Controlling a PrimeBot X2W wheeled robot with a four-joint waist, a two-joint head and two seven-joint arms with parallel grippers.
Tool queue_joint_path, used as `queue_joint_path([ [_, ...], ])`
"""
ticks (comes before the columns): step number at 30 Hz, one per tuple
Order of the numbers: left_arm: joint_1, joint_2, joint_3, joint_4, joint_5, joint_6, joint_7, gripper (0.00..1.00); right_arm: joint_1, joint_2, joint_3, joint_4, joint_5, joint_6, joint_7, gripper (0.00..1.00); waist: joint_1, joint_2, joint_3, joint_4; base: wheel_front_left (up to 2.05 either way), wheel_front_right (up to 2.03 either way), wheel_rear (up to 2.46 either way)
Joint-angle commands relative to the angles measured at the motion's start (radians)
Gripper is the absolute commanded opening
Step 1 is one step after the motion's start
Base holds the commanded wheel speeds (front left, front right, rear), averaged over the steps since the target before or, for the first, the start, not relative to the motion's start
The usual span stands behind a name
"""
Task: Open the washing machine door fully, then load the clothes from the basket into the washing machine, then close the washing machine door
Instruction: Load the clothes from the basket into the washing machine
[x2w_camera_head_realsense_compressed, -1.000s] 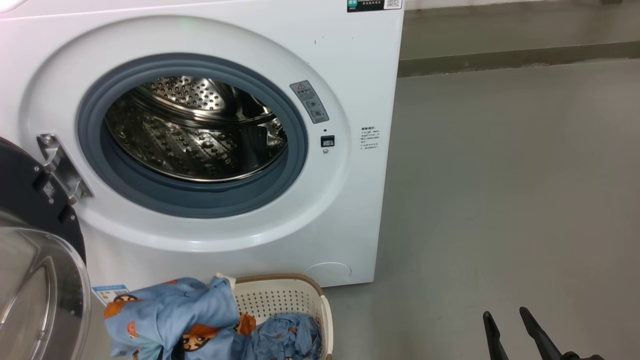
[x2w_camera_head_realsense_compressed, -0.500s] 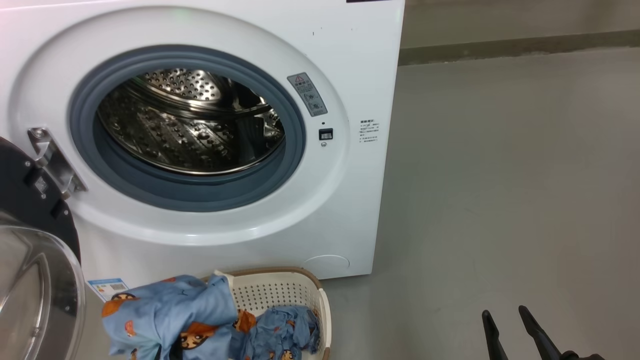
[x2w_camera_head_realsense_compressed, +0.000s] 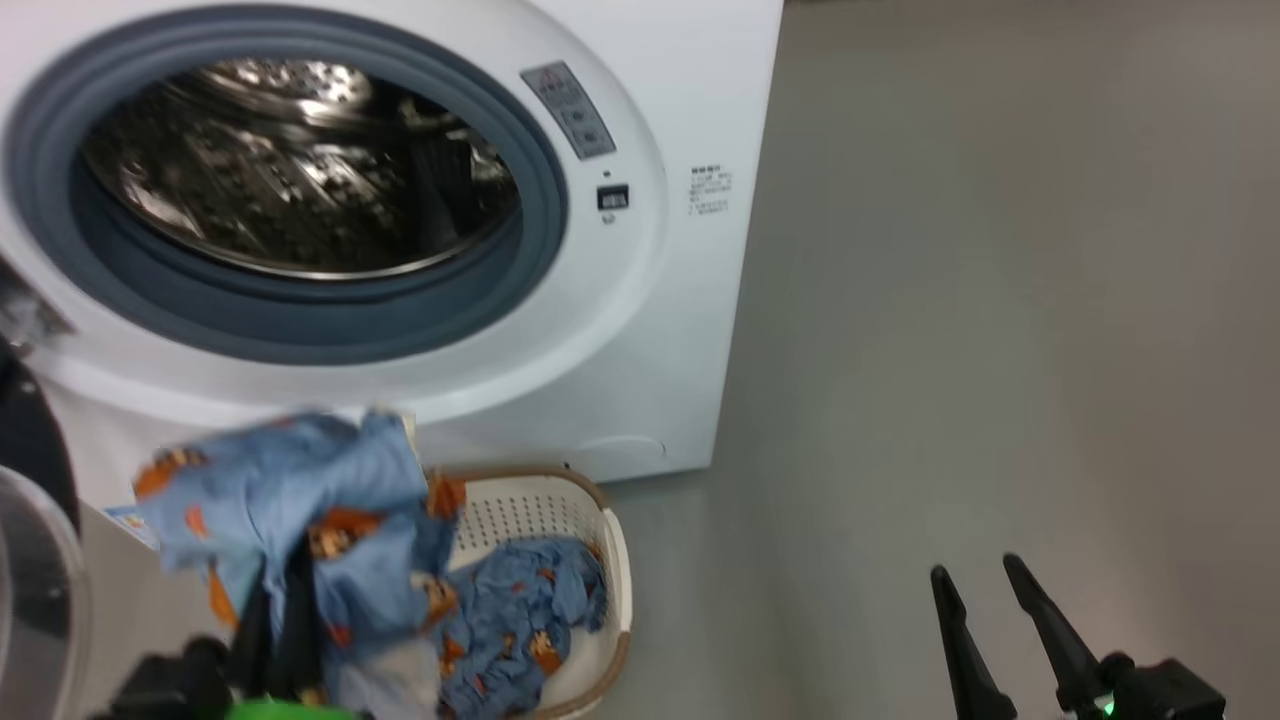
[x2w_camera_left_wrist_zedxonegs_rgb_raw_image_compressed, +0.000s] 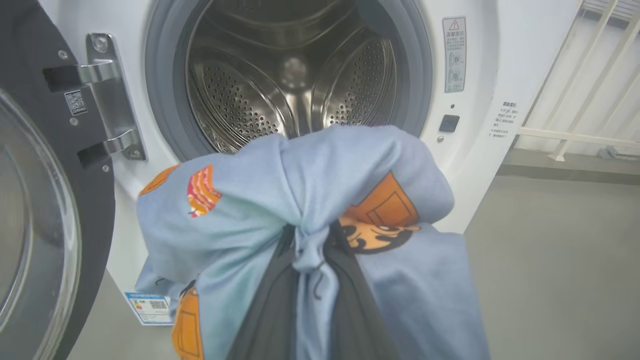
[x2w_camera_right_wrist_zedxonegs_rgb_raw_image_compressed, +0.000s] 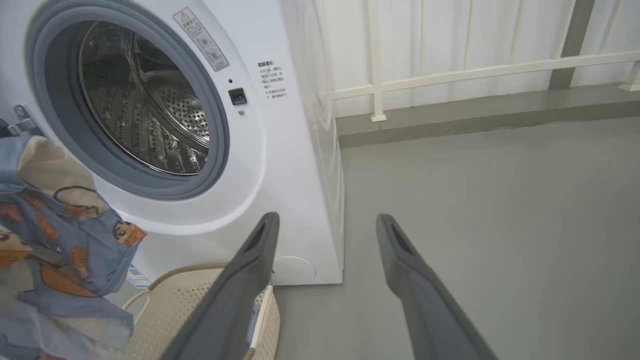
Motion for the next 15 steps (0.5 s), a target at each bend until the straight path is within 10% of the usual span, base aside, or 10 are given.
queue_joint_path([
  [1,-0.073,0.027,0.042,-0.03,0.005,-0.004,-0.011,0.0,-0.047,-0.012,0.033,-0.029,0.023,0.006,-0.005,1.0,0.0,-0.0001,0.109,-0.056,0.0,0.0,0.0],
  [15,-0.577,0.269,0.144,0.099,0.006,-0.059,0.094,0.0,-0.21,-0.012,0.177,-0.045,0.163,0.006,-0.005,1.0,0.0,-0.0001,0.428,-0.232,0.0,0.0,0.0],
])
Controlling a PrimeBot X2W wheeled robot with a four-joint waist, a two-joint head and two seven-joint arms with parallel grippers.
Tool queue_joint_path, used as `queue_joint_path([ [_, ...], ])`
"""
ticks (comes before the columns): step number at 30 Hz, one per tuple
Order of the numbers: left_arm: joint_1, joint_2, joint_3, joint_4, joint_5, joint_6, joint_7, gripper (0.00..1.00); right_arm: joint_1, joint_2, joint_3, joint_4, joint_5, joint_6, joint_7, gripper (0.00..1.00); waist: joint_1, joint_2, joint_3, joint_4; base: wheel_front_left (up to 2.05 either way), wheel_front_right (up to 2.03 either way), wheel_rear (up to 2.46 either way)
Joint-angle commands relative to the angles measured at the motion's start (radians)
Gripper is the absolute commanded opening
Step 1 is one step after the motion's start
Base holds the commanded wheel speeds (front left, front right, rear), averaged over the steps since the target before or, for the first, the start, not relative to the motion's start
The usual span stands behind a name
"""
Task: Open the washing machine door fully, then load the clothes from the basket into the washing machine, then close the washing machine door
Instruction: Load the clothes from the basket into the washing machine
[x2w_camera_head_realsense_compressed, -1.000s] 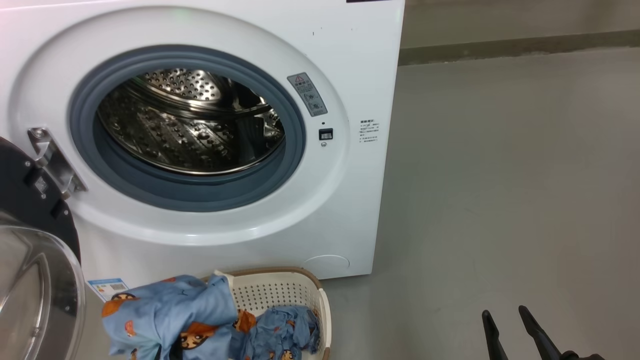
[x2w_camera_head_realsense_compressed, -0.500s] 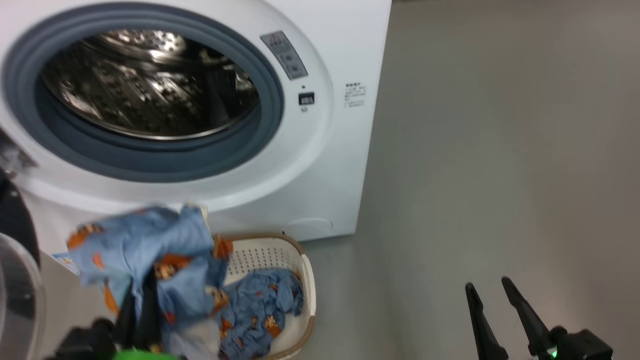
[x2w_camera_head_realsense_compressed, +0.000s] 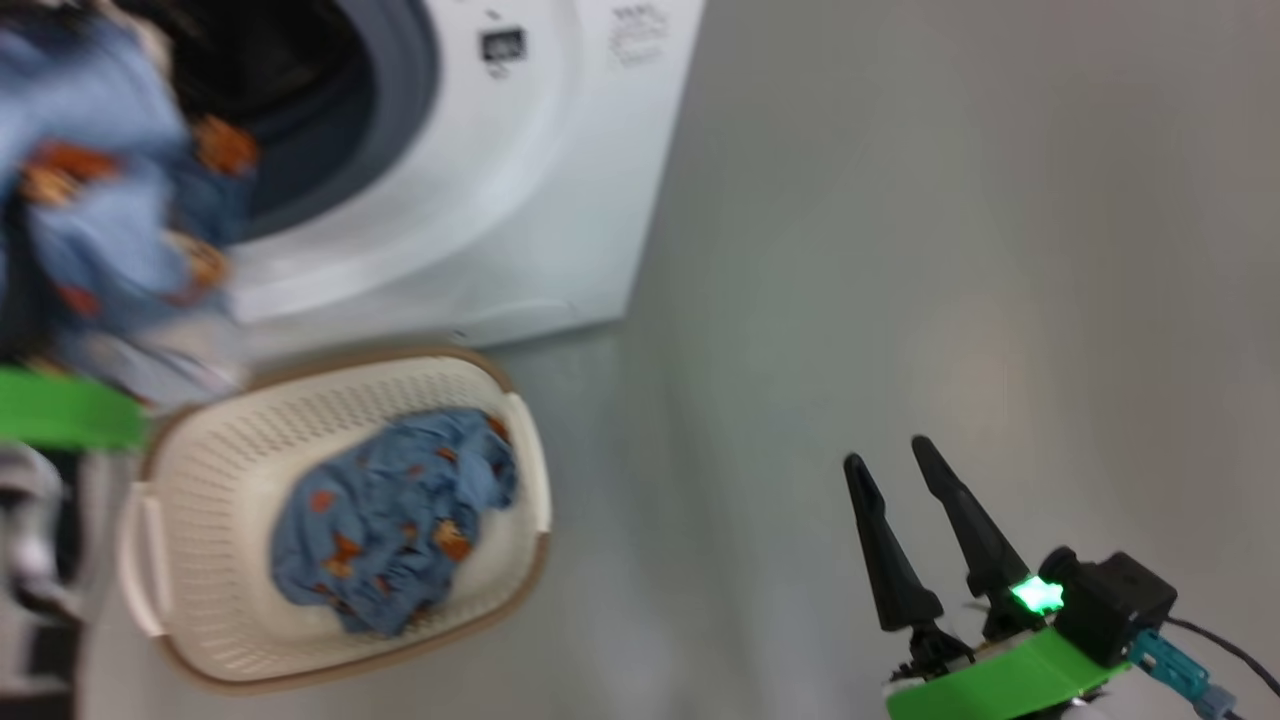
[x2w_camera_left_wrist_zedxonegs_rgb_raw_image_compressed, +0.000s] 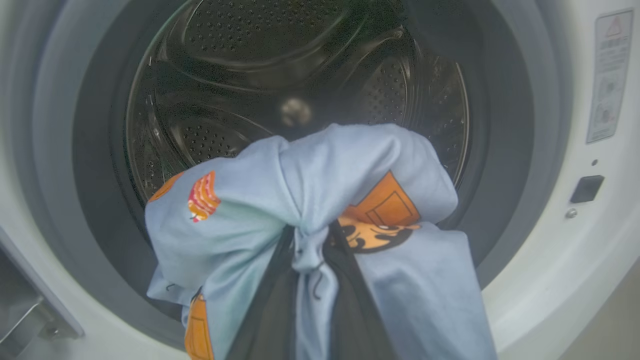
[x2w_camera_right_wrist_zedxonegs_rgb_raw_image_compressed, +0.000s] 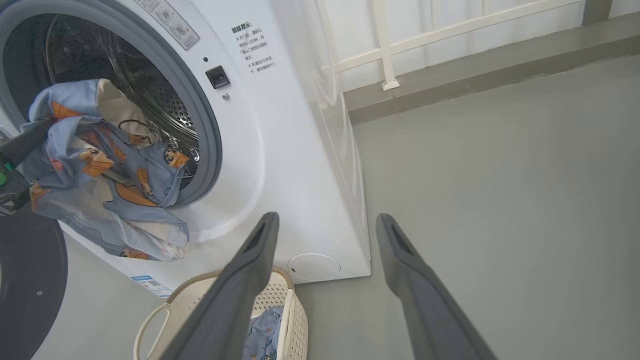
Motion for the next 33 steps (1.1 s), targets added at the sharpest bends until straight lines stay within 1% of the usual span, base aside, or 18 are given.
queue_joint_path([
  [1,-0.064,0.067,0.042,-0.001,0.008,-0.01,0.012,0.0,-0.023,-0.009,0.035,-0.027,0.016,0.006,-0.005,1.0,0.0,0.0,0.155,-0.14,0.0,0.0,0.0],
  [4,-0.165,0.132,0.05,0.066,0.023,-0.025,0.032,0.0,-0.04,-0.009,0.063,-0.029,0.041,0.006,-0.005,1.0,0.0,0.0,0.195,-0.186,0.0,0.0,0.0],
  [5,-0.198,0.147,0.049,0.087,0.027,-0.027,0.037,0.0,-0.044,-0.009,0.075,-0.03,0.047,0.006,-0.005,1.0,0.0,0.0,0.206,-0.199,0.0,0.0,0.0],
  [6,-0.198,0.147,0.049,0.087,0.027,-0.027,0.037,0.0,-0.044,-0.009,0.075,-0.03,0.047,0.006,-0.005,1.0,0.0,0.0,0.206,-0.199,0.0,0.0,0.0],
  [7,-0.262,0.175,0.041,0.137,0.037,-0.037,0.044,0.0,-0.047,-0.009,0.1,-0.03,0.059,0.006,-0.005,1.0,0.0,0.0,0.223,-0.224,0.0,0.0,0.0],
  [9,-0.322,0.199,0.035,0.198,0.047,-0.043,0.039,0.0,-0.047,-0.009,0.123,-0.027,0.067,0.006,-0.005,1.0,0.0,0.0,0.234,-0.247,0.0,0.0,0.0],
  [13,-0.434,0.239,0.029,0.331,0.054,-0.054,0.033,0.0,-0.043,-0.009,0.155,-0.035,0.083,0.006,-0.005,1.0,0.0,0.0,0.264,-0.284,0.0,0.0,0.0],
  [15,-0.485,0.269,0.027,0.392,0.061,-0.059,0.024,0.0,-0.04,-0.009,0.175,-0.039,0.086,0.006,-0.005,1.0,0.0,0.0,0.283,-0.302,0.0,0.0,0.0],
  [17,-0.532,0.307,0.011,0.433,0.087,-0.065,0.015,0.0,-0.035,-0.009,0.194,-0.041,0.088,0.006,-0.005,1.0,0.0,0.0,0.302,-0.317,0.0,0.0,0.0],
  [20,-0.627,0.347,-0.007,0.476,0.098,-0.079,0.011,0.0,-0.026,-0.009,0.224,-0.045,0.084,0.006,-0.005,1.0,0.0,0.0,0.338,-0.331,0.0,0.0,0.0],
  [27,-0.862,0.394,-0.033,0.564,0.089,-0.098,0.003,0.0,0.003,-0.009,0.262,-0.047,0.075,0.006,-0.005,1.0,0.0,0.0,0.414,-0.339,0.0,0.0,0.0],
  [33,-1.012,0.41,-0.077,0.611,0.112,-0.103,-0.003,0.0,0.018,-0.009,0.26,-0.055,0.083,0.006,-0.005,1.0,0.0,0.0,0.455,-0.328,0.0,0.0,0.0],
])
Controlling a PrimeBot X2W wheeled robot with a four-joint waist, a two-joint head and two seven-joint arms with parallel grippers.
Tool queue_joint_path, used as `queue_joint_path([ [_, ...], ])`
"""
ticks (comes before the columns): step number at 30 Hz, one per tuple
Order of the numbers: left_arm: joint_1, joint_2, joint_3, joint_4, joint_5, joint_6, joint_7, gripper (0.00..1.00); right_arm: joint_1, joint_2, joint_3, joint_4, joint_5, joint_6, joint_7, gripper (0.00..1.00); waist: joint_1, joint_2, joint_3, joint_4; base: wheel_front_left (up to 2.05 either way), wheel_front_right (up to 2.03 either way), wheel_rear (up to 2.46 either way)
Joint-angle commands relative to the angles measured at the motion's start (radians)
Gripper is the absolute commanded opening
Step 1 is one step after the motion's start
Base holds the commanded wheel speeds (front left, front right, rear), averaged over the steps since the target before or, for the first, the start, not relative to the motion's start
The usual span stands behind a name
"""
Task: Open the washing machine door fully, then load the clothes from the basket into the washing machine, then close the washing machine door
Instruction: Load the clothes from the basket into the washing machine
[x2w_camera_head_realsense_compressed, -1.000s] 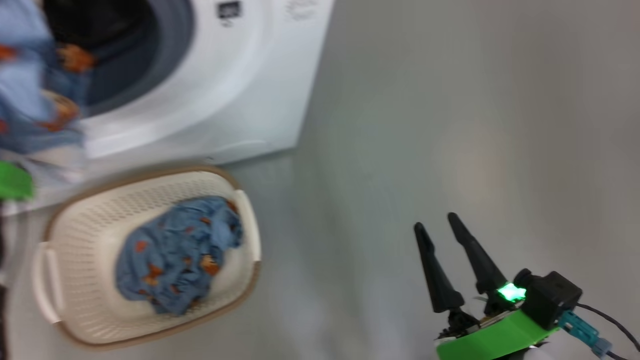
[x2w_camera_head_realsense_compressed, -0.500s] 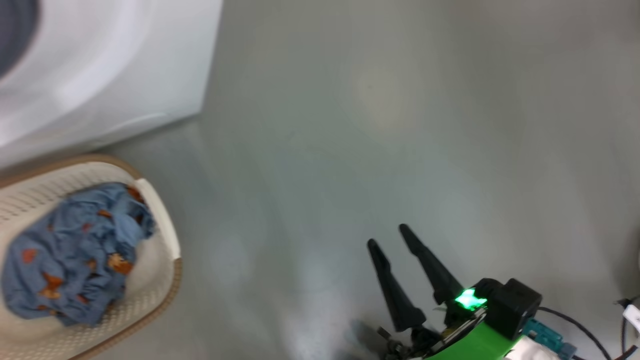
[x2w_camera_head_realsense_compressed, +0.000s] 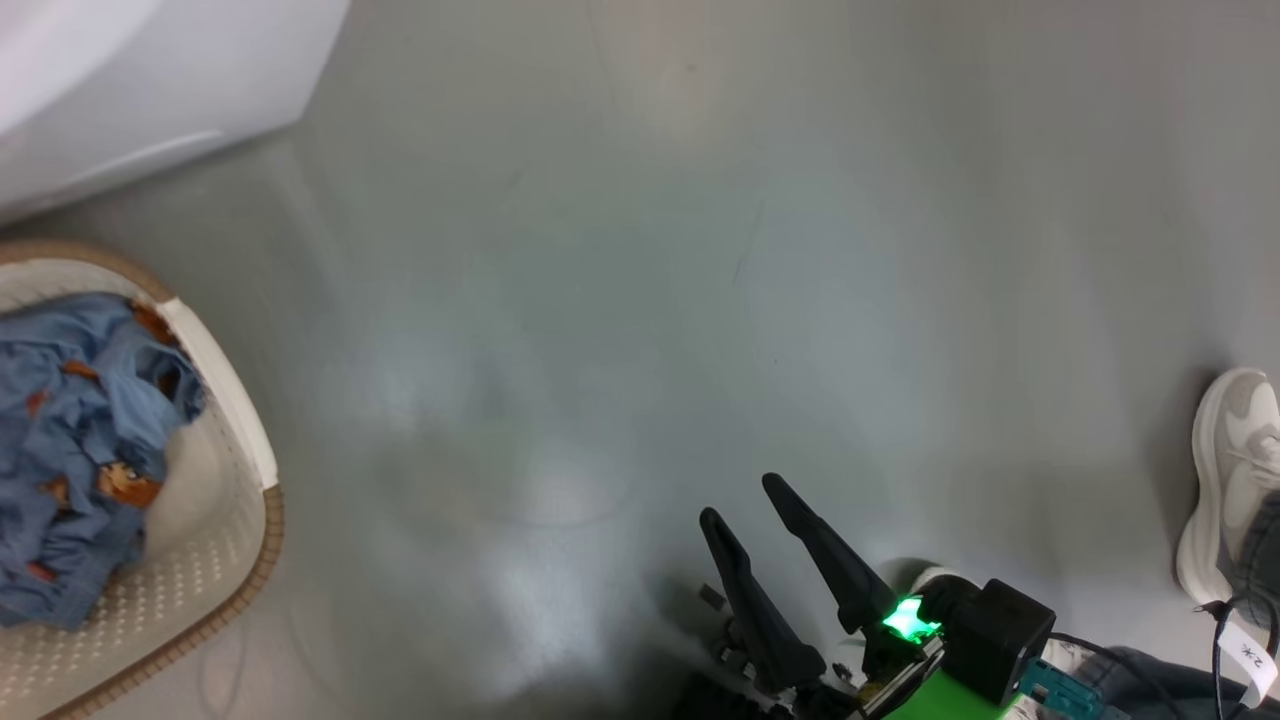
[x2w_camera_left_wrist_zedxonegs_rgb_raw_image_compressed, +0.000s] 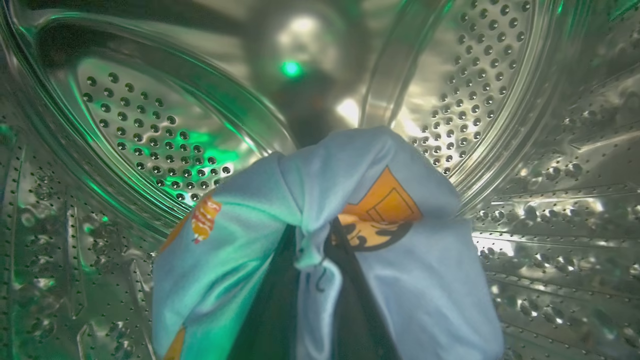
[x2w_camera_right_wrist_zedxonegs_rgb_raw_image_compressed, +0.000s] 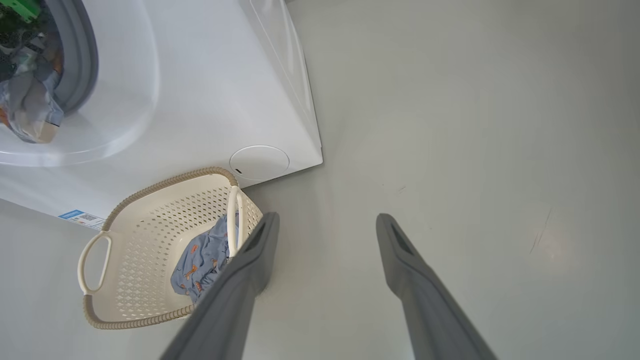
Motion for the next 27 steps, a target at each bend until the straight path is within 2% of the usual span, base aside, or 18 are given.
queue_joint_path([
  [1,-0.04,0.045,-0.009,-0.014,0.013,-0.003,-0.006,0.0,0.034,-0.013,0.015,-0.023,0.008,0.006,-0.005,1.0,0.0,0.0,0.036,-0.002,0.0,0.0,0.0],
  [9,-0.154,0.018,-0.01,-0.008,0.002,0.013,-0.086,0.0,0.016,-0.013,0.029,-0.025,0.023,0.006,-0.005,1.0,0.0,0.0,0.052,0.002,0.0,0.0,0.0],
  [13,-0.18,0.012,0.006,-0.021,-0.003,0.039,-0.1,0.0,0.012,-0.013,0.031,-0.031,0.03,0.006,-0.005,1.0,0.0,0.0,0.057,0.003,0.0,0.0,0.0],
  [18,-0.179,0.016,-0.015,0.002,0.013,0.037,-0.102,0.0,0.009,-0.013,0.036,-0.029,0.036,0.006,-0.005,1.0,0.0,0.0,0.061,0.007,0.0,0.0,0.0],
  [27,-0.176,0.026,-0.07,0.151,0.042,0.032,-0.047,0.0,-0.003,-0.013,0.038,-0.017,0.037,0.006,-0.005,1.0,0.0,0.0,0.047,0.017,0.0,0.0,0.0],
])
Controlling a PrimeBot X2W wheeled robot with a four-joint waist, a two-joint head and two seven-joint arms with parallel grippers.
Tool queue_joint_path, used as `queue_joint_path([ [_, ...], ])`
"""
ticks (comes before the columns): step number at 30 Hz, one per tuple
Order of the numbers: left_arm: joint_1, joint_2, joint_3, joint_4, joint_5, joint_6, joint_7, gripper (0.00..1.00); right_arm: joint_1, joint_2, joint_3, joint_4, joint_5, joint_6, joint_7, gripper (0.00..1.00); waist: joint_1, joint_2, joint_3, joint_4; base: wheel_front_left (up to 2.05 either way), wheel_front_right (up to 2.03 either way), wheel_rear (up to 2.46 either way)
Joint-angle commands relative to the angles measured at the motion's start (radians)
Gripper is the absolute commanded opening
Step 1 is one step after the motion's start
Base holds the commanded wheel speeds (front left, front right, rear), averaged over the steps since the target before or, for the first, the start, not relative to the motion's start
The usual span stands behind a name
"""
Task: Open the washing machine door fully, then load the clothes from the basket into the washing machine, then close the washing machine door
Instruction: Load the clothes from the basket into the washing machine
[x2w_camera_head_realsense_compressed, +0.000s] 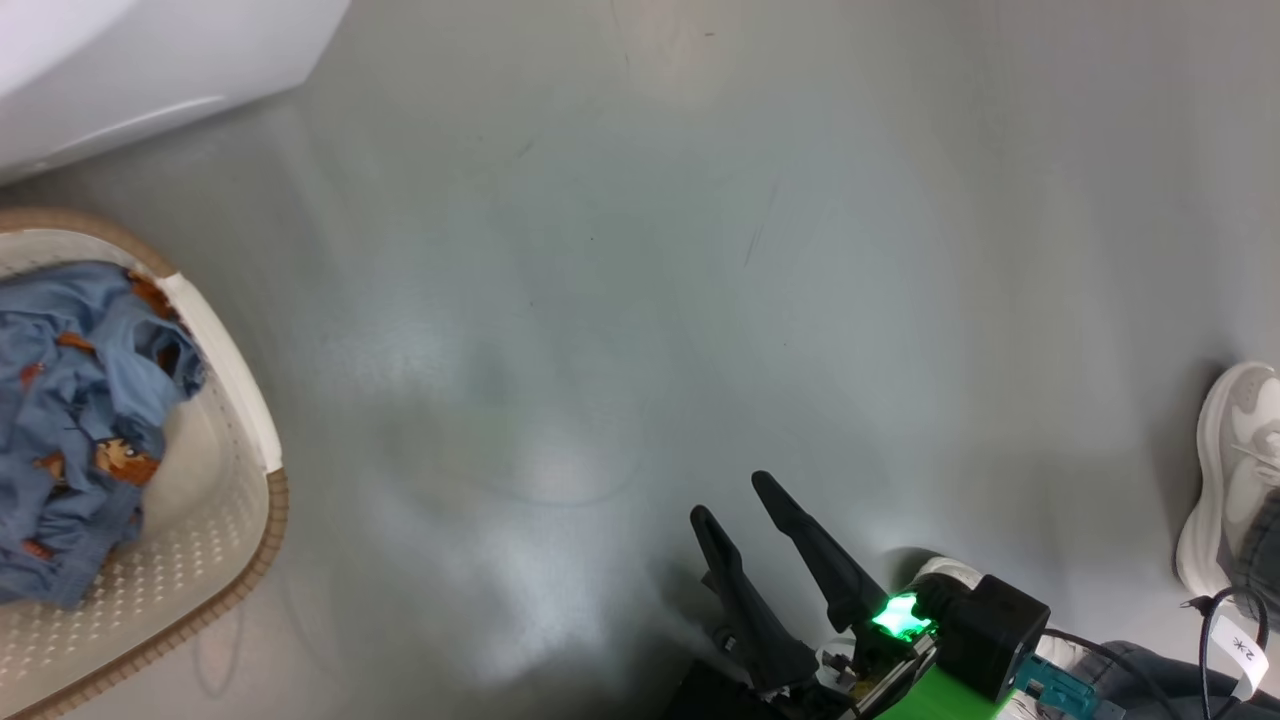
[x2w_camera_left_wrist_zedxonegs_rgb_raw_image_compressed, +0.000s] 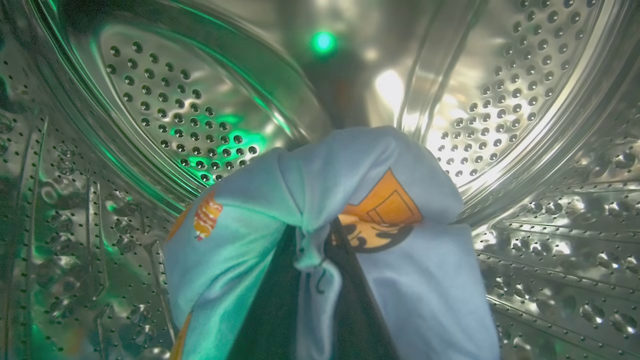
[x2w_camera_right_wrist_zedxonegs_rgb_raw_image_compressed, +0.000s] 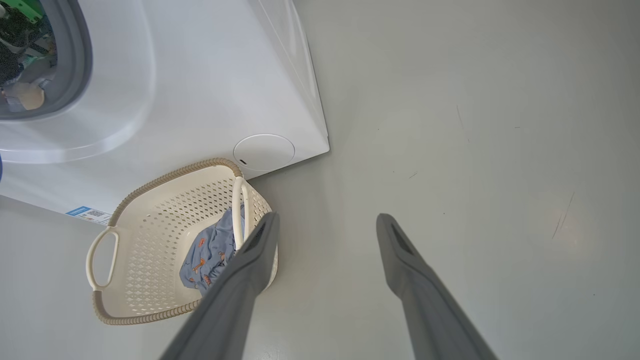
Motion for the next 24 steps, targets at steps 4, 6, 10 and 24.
queue_joint_path([
  [4,0.003,0.02,-0.011,0.023,0.004,0.021,0.015,1.0,0.005,-0.014,0.01,-0.004,-0.004,0.006,-0.005,1.0,0.0,0.0,-0.023,0.016,0.0,0.0,0.0],
  [6,0.005,0.014,-0.022,0.045,0.012,0.033,0.024,1.0,0.003,-0.014,0.007,-0.002,-0.006,0.006,-0.005,1.0,0.0,0.0,-0.033,0.023,0.0,0.0,0.0],
  [10,0.016,-0.003,-0.025,0.086,0.009,0.066,0.032,1.0,-0.002,-0.014,-0.002,0.003,-0.008,0.006,-0.005,1.0,0.0,0.0,-0.05,0.039,0.0,0.0,0.0],
  [24,0.164,-0.108,0.005,0.138,-0.056,0.136,-0.049,1.0,-0.037,-0.014,-0.052,0.038,-0.039,0.006,-0.005,1.0,0.0,0.0,-0.152,0.117,0.0,0.0,0.0],
])
